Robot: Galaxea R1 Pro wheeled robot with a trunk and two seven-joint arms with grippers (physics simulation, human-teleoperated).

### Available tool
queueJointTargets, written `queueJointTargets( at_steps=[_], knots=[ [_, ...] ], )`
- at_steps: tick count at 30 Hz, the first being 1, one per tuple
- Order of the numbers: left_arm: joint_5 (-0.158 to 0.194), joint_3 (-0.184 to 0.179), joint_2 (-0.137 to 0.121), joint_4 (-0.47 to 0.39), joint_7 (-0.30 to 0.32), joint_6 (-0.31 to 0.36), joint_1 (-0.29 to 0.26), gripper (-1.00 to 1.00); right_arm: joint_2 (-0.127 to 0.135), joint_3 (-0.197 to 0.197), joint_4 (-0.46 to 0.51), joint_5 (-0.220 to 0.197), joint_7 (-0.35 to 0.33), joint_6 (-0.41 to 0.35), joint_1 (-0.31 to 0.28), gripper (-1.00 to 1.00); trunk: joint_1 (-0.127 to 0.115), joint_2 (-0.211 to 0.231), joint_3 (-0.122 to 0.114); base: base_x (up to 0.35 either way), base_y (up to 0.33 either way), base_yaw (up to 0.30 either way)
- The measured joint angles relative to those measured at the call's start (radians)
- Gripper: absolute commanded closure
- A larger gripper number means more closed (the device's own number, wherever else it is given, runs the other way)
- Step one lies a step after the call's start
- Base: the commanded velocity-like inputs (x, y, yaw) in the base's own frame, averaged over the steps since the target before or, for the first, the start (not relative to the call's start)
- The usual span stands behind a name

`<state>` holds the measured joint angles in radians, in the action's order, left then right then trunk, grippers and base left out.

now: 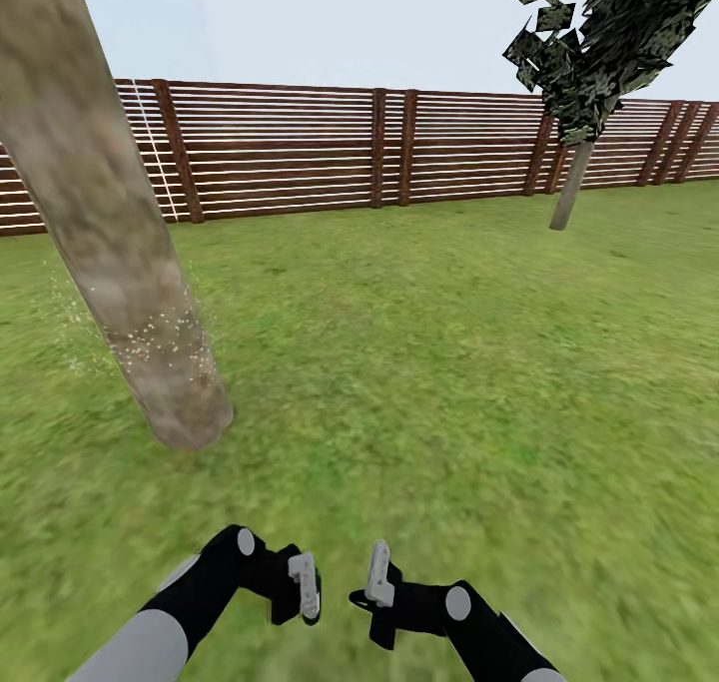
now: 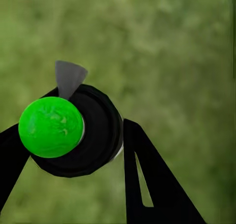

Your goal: In the garden, pick up the pesticide atomizer on the floor and spray pesticide onto both trees until each tree trunk is fully covered.

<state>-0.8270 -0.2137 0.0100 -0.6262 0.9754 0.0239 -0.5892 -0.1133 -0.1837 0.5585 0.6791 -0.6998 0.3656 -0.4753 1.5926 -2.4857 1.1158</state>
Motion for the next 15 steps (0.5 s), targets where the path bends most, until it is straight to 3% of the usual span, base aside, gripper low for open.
queueJointTargets(
  at_steps=[4, 8, 12, 15],
  knots=[
    [-0.02, -0.003, 0.006, 0.002, 0.001, -0.002, 0.0, 1.0, 0.0, 0.0, 0.0, 0.0, 0.0, 0.0, 0.0, 1.0, 0.0, 0.0, 0.0, 0.0, 0.0, 0.0],
    [-0.044, -0.07, 0.018, 0.054, -0.002, -0.001, 0.001, 1.0, 0.0, 0.0, 0.0, 0.0, 0.001, 0.0, 0.0, 1.0, 0.0, 0.0, 0.0, 0.0, 0.0, 0.0],
    [-0.043, -0.078, 0.025, 0.074, -0.019, -0.002, 0.0, 1.0, 0.0, 0.0, -0.001, 0.0, 0.001, 0.0, 0.0, 1.0, 0.0, 0.0, 0.0, 0.0, 0.0, 0.0],
    [-0.034, -0.077, 0.045, 0.075, -0.041, -0.003, 0.0, 1.0, 0.0, 0.0, -0.001, 0.0, 0.002, 0.0, 0.0, 1.0, 0.0, 0.0, 0.0, 0.0, 0.0, 0.0]
  ],
)
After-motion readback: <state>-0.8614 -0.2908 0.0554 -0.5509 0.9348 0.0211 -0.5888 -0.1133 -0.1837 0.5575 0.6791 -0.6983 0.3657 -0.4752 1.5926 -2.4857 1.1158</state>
